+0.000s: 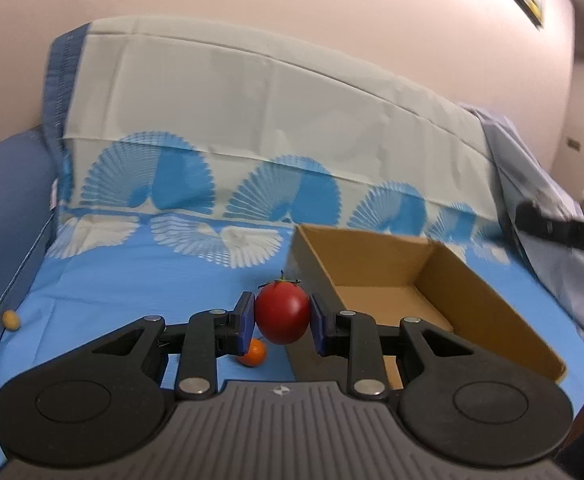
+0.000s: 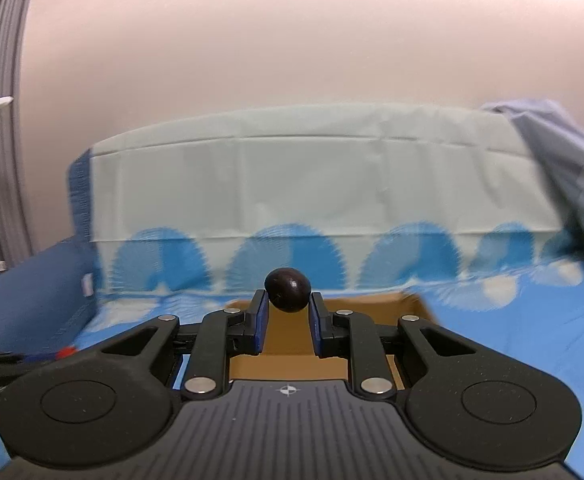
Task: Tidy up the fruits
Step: 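Lift the tomato and plum and carry both over the cardboard box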
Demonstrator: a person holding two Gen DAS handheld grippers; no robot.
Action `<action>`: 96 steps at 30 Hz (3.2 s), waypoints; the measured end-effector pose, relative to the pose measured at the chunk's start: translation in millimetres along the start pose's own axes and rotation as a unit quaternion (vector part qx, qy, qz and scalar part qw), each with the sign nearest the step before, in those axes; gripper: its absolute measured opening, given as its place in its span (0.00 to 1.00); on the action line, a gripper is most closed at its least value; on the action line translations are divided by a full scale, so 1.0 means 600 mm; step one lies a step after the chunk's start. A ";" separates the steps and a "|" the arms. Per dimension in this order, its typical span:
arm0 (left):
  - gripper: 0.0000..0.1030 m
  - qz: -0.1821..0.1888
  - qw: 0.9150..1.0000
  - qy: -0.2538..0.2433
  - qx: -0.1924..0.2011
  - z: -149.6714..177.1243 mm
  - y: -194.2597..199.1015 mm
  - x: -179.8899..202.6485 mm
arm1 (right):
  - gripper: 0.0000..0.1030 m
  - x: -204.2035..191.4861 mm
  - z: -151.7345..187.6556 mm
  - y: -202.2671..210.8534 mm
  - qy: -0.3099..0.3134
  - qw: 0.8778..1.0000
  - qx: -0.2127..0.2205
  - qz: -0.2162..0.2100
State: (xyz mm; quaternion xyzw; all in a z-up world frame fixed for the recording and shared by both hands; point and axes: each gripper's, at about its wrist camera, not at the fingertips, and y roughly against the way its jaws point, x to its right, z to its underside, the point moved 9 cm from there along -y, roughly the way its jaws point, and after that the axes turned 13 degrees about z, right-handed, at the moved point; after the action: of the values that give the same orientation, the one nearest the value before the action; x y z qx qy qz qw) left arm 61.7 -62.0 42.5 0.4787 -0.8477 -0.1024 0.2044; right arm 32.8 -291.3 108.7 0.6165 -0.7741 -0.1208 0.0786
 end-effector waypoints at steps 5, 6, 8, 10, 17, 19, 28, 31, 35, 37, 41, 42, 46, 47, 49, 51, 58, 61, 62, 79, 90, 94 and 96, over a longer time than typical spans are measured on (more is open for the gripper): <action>0.31 0.006 0.999 -0.034 -0.008 0.011 -0.013 0.018 | 0.22 0.076 0.022 -0.038 -0.020 0.999 -0.017 0.034; 0.31 0.005 0.999 -0.039 -0.009 0.012 -0.014 0.018 | 0.22 0.087 0.025 -0.041 -0.031 0.999 -0.019 0.039; 0.31 0.003 0.999 -0.047 -0.012 0.014 -0.021 0.017 | 0.22 0.097 0.029 -0.043 -0.034 0.998 -0.018 0.043; 0.31 0.001 0.998 -0.053 -0.015 0.016 -0.028 0.015 | 0.22 0.103 0.031 -0.037 -0.026 0.999 -0.009 0.044; 0.31 0.001 0.998 -0.055 -0.024 0.020 -0.050 0.015 | 0.22 0.121 0.032 -0.037 -0.008 0.999 -0.002 0.052; 0.31 0.000 0.998 -0.058 -0.026 0.021 -0.053 0.016 | 0.22 0.133 0.032 -0.038 -0.010 0.998 -0.004 0.057; 0.31 -0.002 0.999 -0.049 -0.022 0.016 -0.054 0.008 | 0.22 0.162 0.035 -0.043 -0.025 0.997 -0.010 0.071; 0.31 -0.001 0.998 -0.052 -0.022 0.016 -0.050 0.009 | 0.22 0.160 0.035 -0.042 -0.023 0.997 -0.010 0.070; 0.31 -0.001 0.998 -0.062 -0.022 0.017 -0.048 0.013 | 0.22 0.154 0.034 -0.043 -0.018 0.998 -0.008 0.068; 0.31 -0.002 0.998 -0.064 -0.022 0.017 -0.048 0.014 | 0.22 0.151 0.034 -0.043 -0.015 0.998 -0.007 0.066; 0.31 -0.003 0.998 -0.062 -0.021 0.017 -0.047 0.014 | 0.22 0.148 0.034 -0.043 -0.011 0.998 -0.008 0.065; 0.31 -0.003 0.998 -0.062 -0.021 0.017 -0.047 0.014 | 0.22 0.148 0.034 -0.043 -0.010 0.998 -0.008 0.065; 0.31 -0.002 0.998 -0.063 -0.021 0.017 -0.047 0.014 | 0.22 0.147 0.034 -0.043 -0.009 0.998 -0.009 0.066; 0.31 -0.002 0.998 -0.064 -0.021 0.017 -0.047 0.014 | 0.22 0.147 0.034 -0.043 -0.009 0.998 -0.009 0.066; 0.31 -0.002 0.998 -0.065 -0.022 0.018 -0.048 0.014 | 0.22 0.147 0.034 -0.043 -0.009 0.998 -0.010 0.067; 0.31 -0.002 0.998 -0.064 -0.022 0.018 -0.048 0.014 | 0.22 0.147 0.033 -0.044 -0.009 0.998 -0.010 0.068; 0.31 -0.002 0.998 -0.064 -0.022 0.018 -0.048 0.014 | 0.22 0.144 0.033 -0.046 -0.007 0.997 -0.011 0.069; 0.31 -0.003 0.998 -0.065 -0.022 0.018 -0.048 0.014 | 0.22 0.144 0.035 -0.046 -0.006 0.998 -0.011 0.069; 0.31 -0.003 0.998 -0.066 -0.022 0.018 -0.049 0.014 | 0.22 0.144 0.036 -0.046 -0.005 0.998 -0.011 0.069; 0.31 -0.003 0.997 -0.069 -0.021 0.017 -0.052 0.018 | 0.22 0.141 0.038 -0.047 -0.002 0.998 -0.011 0.068; 0.31 -0.003 0.997 -0.069 -0.022 0.017 -0.052 0.018 | 0.22 0.139 0.038 -0.048 -0.001 0.998 -0.012 0.068; 0.31 -0.004 0.997 -0.069 -0.022 0.017 -0.052 0.018 | 0.22 0.139 0.038 -0.048 -0.001 0.998 -0.012 0.069; 0.31 -0.003 0.997 -0.071 -0.022 0.017 -0.052 0.020 | 0.22 0.139 0.038 -0.048 -0.001 0.998 -0.012 0.069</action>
State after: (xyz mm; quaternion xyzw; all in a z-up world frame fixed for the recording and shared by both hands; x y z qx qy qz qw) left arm 75.7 -88.9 24.8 0.4680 -0.8562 -0.1554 0.1543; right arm 34.8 -376.5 76.6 0.5609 -0.8131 -0.1246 0.0935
